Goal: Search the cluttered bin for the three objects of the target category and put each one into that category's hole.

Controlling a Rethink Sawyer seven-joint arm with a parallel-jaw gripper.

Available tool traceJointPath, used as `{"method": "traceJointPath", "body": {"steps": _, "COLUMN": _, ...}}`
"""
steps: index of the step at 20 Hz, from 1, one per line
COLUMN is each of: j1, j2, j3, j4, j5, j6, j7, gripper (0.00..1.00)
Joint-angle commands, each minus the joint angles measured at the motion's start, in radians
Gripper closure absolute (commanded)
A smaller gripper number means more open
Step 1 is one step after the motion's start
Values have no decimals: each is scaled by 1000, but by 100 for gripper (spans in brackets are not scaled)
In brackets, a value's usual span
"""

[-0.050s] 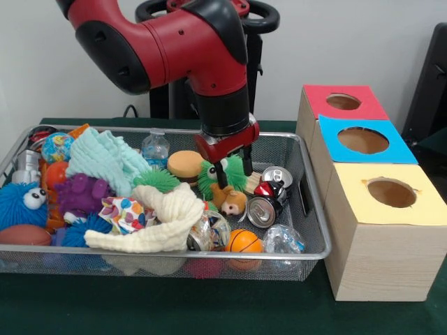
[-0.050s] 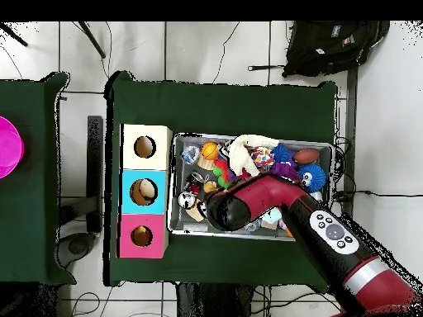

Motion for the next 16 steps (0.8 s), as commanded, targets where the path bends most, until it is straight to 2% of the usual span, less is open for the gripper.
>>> {"method": "traceJointPath", "body": {"steps": 1, "j1": -29, "j2": 39, "j3": -60, "j4": -13, "j5": -88, "j6": -61, "j7": -178, "gripper": 0}}
{"method": "traceJointPath", "body": {"steps": 6, "j1": -38, "j2": 5, "j3": -59, "j4": 4, "j5": -88, "j6": -68, "j7": -169, "gripper": 0}}
{"method": "traceJointPath", "body": {"steps": 16, "j1": -33, "j2": -7, "j3": -49, "j4": -12, "j5": -73, "j6": -58, "j7": -157, "gripper": 0}}
